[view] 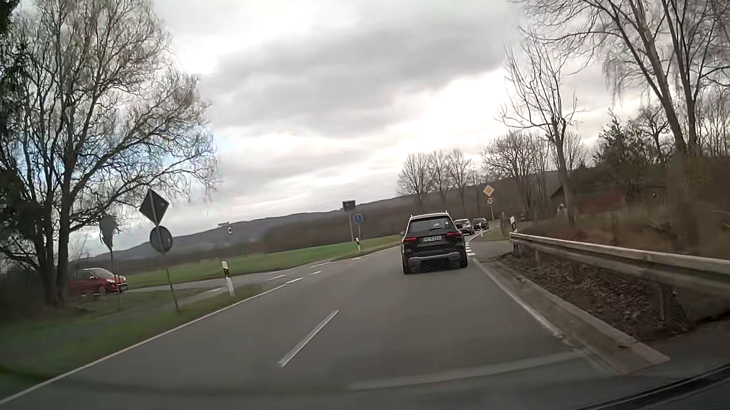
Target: Follow the waypoints while adhering to traffic rules and regulations
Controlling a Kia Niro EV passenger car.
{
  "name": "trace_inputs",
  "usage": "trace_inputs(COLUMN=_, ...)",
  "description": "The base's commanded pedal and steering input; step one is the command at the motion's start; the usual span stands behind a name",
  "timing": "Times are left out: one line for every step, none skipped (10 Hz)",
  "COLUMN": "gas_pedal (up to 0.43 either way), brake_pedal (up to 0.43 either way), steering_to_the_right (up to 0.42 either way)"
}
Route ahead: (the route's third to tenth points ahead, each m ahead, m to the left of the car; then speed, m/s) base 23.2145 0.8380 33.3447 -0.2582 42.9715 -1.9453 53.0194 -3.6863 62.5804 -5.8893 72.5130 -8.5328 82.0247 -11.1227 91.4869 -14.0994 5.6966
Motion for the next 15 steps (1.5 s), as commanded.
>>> trace_inputs(gas_pedal=0.240, brake_pedal=0.000, steering_to_the_right=0.014)
trace_inputs(gas_pedal=0.240, brake_pedal=0.000, steering_to_the_right=0.014)
trace_inputs(gas_pedal=0.240, brake_pedal=0.000, steering_to_the_right=0.014)
trace_inputs(gas_pedal=0.240, brake_pedal=0.000, steering_to_the_right=0.014)
trace_inputs(gas_pedal=0.240, brake_pedal=0.000, steering_to_the_right=0.014)
trace_inputs(gas_pedal=0.240, brake_pedal=0.000, steering_to_the_right=0.014)
trace_inputs(gas_pedal=0.240, brake_pedal=0.000, steering_to_the_right=0.014)
trace_inputs(gas_pedal=0.240, brake_pedal=0.000, steering_to_the_right=0.015)
trace_inputs(gas_pedal=0.240, brake_pedal=0.000, steering_to_the_right=0.015)
trace_inputs(gas_pedal=0.248, brake_pedal=0.000, steering_to_the_right=0.016)
trace_inputs(gas_pedal=0.280, brake_pedal=0.000, steering_to_the_right=0.016)
trace_inputs(gas_pedal=0.287, brake_pedal=0.000, steering_to_the_right=0.018)
trace_inputs(gas_pedal=0.287, brake_pedal=0.000, steering_to_the_right=0.020)
trace_inputs(gas_pedal=0.287, brake_pedal=0.000, steering_to_the_right=0.021)
trace_inputs(gas_pedal=0.287, brake_pedal=0.000, steering_to_the_right=0.023)
